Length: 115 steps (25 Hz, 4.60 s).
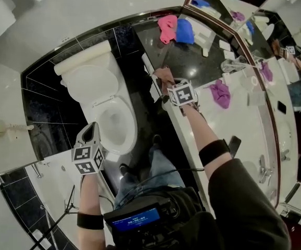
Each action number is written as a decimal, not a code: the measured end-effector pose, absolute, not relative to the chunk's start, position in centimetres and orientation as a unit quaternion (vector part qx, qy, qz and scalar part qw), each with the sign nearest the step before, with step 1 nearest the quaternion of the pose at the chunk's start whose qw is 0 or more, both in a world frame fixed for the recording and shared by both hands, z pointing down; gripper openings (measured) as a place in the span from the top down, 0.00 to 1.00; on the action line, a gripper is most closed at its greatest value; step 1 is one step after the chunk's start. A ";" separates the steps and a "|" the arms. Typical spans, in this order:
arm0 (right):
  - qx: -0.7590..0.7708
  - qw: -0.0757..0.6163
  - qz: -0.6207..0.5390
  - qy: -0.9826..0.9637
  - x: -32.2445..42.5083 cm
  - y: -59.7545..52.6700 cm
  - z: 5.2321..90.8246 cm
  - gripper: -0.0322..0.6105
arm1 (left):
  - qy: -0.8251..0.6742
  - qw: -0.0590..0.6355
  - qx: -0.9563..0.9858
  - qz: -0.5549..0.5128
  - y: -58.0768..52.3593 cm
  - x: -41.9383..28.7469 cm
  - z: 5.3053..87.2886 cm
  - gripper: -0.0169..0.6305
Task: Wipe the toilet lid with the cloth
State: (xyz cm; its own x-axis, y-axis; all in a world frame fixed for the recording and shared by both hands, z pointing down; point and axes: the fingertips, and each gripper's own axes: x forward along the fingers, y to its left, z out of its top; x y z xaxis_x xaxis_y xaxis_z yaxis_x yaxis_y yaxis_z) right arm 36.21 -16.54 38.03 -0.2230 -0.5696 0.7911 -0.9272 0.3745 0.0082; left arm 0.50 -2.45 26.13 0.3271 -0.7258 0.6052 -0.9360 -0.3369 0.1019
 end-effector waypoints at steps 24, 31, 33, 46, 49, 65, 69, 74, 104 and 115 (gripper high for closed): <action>0.399 0.253 0.191 -0.860 8.8 3.7 26.3 0.84 | -0.570 0.192 0.780 0.172 6.7 -13.0 20.7 0.97; 0.375 0.256 0.194 -0.870 5.9 4.7 26.3 0.84 | -0.585 0.198 0.769 0.167 7.3 -15.3 20.8 0.97; 0.366 0.260 0.192 -0.873 5.5 4.3 26.5 0.84 | -0.591 0.201 0.764 0.165 7.0 -15.6 20.9 0.97; 0.266 0.262 0.185 -0.909 5.8 -1.5 27.3 0.84 | -0.639 0.223 0.715 0.175 2.4 -12.1 22.7 0.97; 0.241 0.260 0.175 -0.918 5.4 -3.7 28.4 0.84 | -0.655 0.226 0.699 0.177 0.5 -11.7 23.3 0.97; 0.300 0.248 0.145 -0.910 -6.7 -17.5 40.4 0.84 | -0.614 0.209 0.735 0.196 -9.2 -17.1 34.1 0.97; 0.312 0.237 0.117 -0.913 -11.4 -22.3 43.5 0.84 | -0.612 0.200 0.739 0.198 -11.8 -19.5 37.6 0.97; 0.318 0.233 0.064 -0.917 -16.7 -27.0 45.9 0.84 | -0.620 0.205 0.734 0.188 -13.7 -21.9 40.2 0.97; 0.520 0.197 0.108 -0.824 -2.4 -34.8 46.2 0.84 | -0.599 0.221 0.743 0.201 -15.5 -20.2 41.9 0.97; 0.326 0.228 0.107 -0.911 -20.9 -28.6 51.4 0.84 | -0.611 0.223 0.731 0.207 -14.4 -23.0 42.5 0.97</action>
State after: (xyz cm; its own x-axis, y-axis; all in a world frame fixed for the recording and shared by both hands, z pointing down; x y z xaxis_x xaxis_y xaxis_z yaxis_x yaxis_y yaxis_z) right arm -20.86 -28.61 51.44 -0.6840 -0.5454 0.4844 -0.6427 0.7647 -0.0465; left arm -23.04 -14.39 42.53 0.1671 -0.8008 0.5752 -0.9855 -0.1537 0.0724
